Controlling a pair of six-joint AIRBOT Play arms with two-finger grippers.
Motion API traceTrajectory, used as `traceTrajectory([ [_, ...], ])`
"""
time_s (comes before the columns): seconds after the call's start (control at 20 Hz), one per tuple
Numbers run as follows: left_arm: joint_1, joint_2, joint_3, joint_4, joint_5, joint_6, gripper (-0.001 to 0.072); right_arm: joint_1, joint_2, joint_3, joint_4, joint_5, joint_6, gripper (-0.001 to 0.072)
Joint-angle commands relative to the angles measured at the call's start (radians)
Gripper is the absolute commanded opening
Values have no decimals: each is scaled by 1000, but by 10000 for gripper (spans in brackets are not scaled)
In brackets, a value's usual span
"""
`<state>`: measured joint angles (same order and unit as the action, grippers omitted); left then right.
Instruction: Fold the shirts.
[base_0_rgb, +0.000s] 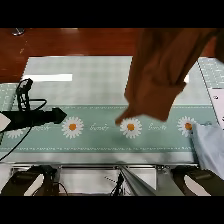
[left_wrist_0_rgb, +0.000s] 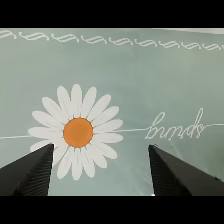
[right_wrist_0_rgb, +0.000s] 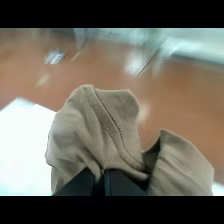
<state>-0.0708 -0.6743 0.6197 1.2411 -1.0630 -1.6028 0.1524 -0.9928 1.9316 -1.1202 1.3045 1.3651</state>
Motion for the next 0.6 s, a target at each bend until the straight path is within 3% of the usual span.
traceTrajectory([
  [0.0, 1, 4, -2, -4, -6, 1, 700, 148, 11, -194, 10, 68, 31, 23],
  [0.25, 0, 4, -2, -5, -3, 1, 700, 394, -66, -648, 61, -266, 132, 23],
  [0.4, 0, 3, -2, -6, -3, 1, 699, 509, -225, -718, 136, -372, 159, 46],
  [0.45, 0, 2, -2, -9, -3, 1, 699, 537, -281, -718, 158, -419, 198, 188],
  [0.55, 0, -2, -2, -13, -17, 1, 700, 560, -357, -718, 224, -479, 203, 335],
])
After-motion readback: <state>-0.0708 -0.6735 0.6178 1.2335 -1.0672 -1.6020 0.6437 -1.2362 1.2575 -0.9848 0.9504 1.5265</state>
